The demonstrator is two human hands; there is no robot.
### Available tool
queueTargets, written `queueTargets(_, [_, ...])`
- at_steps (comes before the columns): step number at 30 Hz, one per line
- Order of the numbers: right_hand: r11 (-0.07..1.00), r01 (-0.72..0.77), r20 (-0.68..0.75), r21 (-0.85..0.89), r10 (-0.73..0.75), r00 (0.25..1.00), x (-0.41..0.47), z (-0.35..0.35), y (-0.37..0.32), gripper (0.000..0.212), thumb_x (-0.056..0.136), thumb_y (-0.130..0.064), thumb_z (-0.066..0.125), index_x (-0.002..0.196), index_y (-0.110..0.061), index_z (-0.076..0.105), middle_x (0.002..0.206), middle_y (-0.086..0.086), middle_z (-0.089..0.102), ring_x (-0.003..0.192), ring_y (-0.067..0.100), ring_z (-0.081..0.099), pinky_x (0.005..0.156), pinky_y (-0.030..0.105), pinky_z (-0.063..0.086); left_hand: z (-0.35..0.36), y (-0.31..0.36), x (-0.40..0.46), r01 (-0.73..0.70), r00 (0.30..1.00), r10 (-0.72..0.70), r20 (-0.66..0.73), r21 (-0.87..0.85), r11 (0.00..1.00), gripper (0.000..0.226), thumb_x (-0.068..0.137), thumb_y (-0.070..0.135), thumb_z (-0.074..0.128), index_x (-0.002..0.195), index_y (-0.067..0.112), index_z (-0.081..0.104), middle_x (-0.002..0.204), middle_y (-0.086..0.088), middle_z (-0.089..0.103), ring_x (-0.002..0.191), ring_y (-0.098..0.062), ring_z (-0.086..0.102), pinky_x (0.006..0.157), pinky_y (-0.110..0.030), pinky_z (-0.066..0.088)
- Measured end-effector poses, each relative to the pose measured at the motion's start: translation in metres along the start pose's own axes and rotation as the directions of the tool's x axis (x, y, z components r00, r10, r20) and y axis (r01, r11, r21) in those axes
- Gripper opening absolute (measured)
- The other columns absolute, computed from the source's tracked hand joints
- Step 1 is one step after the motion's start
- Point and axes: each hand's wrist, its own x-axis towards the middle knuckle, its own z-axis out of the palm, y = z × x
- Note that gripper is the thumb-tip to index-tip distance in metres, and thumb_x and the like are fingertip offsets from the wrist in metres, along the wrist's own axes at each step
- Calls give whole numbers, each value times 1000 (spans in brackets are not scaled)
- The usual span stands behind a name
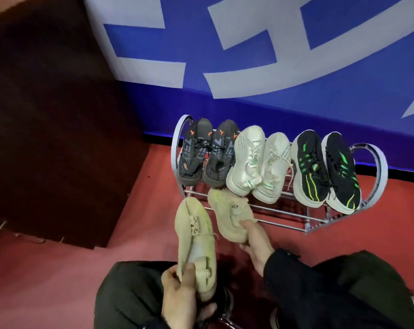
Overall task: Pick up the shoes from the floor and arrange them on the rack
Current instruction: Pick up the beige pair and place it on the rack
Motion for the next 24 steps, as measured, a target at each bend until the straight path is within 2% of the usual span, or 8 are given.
queueTargets(4, [990, 144, 17, 1, -144, 989, 31, 36, 1, 23, 99, -15, 59, 119, -27, 62, 124, 0, 70, 113, 17, 66, 107, 34, 49, -1, -2, 19, 103, 994, -102, 37, -17, 995, 28, 97, 23, 60, 115, 8, 43, 102, -22, 60, 72, -35, 62, 35, -32, 50])
queueTargets(6, [979, 202, 28, -20, -202, 979, 50, 53, -1, 29, 97, -16, 61, 125, -23, 63, 127, 1, 71, 117, 18, 66, 109, 36, 48, 12, 5, 44, 150, 987, -147, 61, -54, 987, 24, 100, 23, 56, 112, 10, 39, 106, -21, 57, 75, -33, 61, 38, -32, 52])
queueTargets(8, [975, 222, -1, -18, -222, 975, 72, 67, 0, 46, 89, -31, 65, 134, -22, 60, 131, 0, 69, 121, 18, 64, 113, 43, 47, 26, 14, 70, 147, 988, -142, 56, -86, 985, 18, 101, 22, 54, 106, 15, 38, 110, -18, 55, 81, -33, 64, 43, -33, 56])
queueTargets(11, [977, 209, -46, 44, -207, 977, 121, 78, 17, 77, 73, -53, 71, 145, -32, 50, 144, -8, 60, 131, 15, 58, 116, 47, 43, 39, 24, 97, 121, 993, -121, 11, -200, 972, 13, 102, 18, 51, 110, 18, 41, 116, -16, 54, 89, -32, 64, 45, -31, 57])
queueTargets(13, [980, 190, -55, 62, -187, 981, 142, 90, 18, 83, 72, -56, 74, 148, -36, 45, 149, -9, 55, 135, 15, 54, 117, 48, 42, 42, 26, 105, 115, 993, -121, -4, -270, 956, 14, 102, 16, 50, 113, 20, 42, 120, -17, 54, 85, -28, 62, 45, -30, 57])
queueTargets(19, [994, 42, -115, 100, -31, 993, 139, 128, -19, 55, 93, -25, 72, 140, -5, 50, 133, 0, 54, 118, 18, 53, 108, 35, 43, 47, 16, 108, 129, 987, -153, -44, -335, 933, 10, 102, 17, 50, 108, 23, 44, 127, -20, 55, 109, -46, 64, 47, -32, 57])
queueTargets(22, [998, 61, -34, 33, -60, 998, 156, 144, -12, 56, 86, -23, 72, 138, -9, 57, 139, 5, 61, 126, 24, 59, 114, 47, 45, 49, 17, 110, 118, 987, -148, -65, -334, 935, 14, 102, 15, 49, 113, 20, 43, 122, -13, 55, 102, -38, 64, 47, -31, 58])
queueTargets(24, [999, 21, 22, 45, -22, 1000, 167, 151, -7, 51, 88, -14, 70, 137, -13, 58, 139, 6, 63, 126, 26, 61, 111, 47, 47, 52, 15, 111, 115, 986, -147, -72, -335, 935, 15, 102, 14, 49, 115, 20, 42, 117, -8, 54, 94, -30, 63, 47, -32, 58])
